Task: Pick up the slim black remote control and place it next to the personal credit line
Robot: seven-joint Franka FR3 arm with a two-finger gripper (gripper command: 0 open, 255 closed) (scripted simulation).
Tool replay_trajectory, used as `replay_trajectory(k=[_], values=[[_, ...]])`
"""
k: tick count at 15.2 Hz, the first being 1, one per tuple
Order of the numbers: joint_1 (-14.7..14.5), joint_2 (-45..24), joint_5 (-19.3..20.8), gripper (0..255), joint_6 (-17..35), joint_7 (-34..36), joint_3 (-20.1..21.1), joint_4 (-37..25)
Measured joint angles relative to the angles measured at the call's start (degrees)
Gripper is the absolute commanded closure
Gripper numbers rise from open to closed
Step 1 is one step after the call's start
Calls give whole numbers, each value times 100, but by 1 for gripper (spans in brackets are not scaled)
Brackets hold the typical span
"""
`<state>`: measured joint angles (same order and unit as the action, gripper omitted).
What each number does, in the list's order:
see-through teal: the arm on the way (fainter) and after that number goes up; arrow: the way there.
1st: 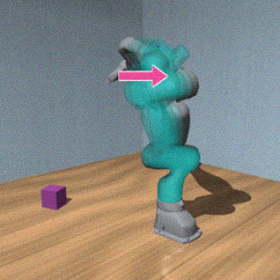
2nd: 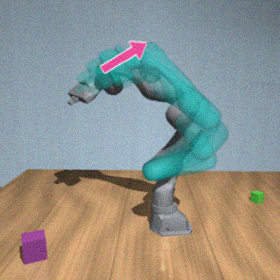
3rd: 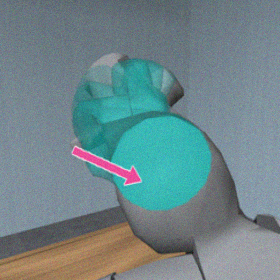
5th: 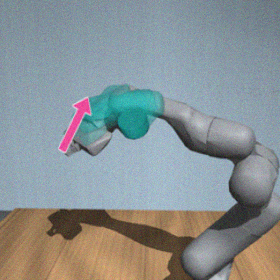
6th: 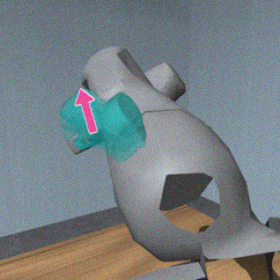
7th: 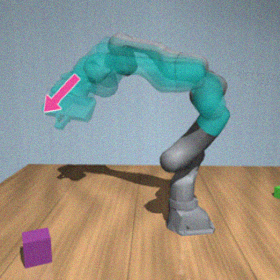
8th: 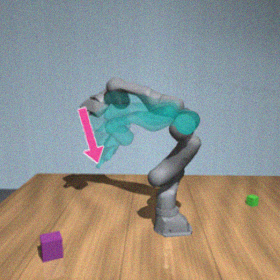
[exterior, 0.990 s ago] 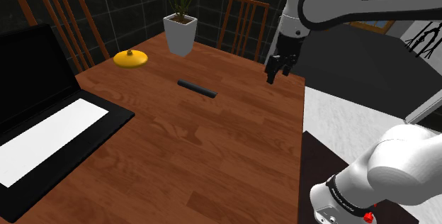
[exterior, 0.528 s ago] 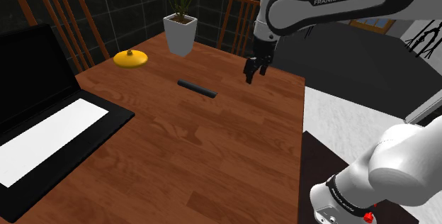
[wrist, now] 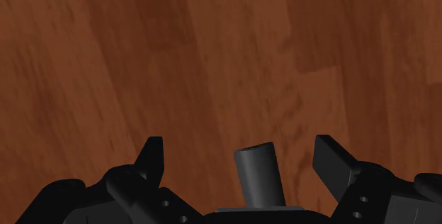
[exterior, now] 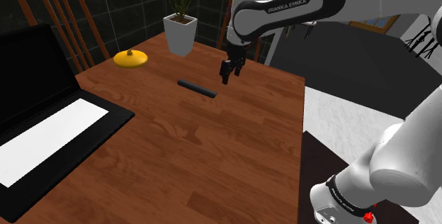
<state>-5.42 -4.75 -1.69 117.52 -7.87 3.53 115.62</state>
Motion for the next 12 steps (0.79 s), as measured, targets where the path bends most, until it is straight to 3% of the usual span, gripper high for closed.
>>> replay_trajectory(k=[9,12], values=[[-199,-1904,-33,0,83,-485,236,-1927],[-231,-2125,-28,0,228,-525,264,-2014]])
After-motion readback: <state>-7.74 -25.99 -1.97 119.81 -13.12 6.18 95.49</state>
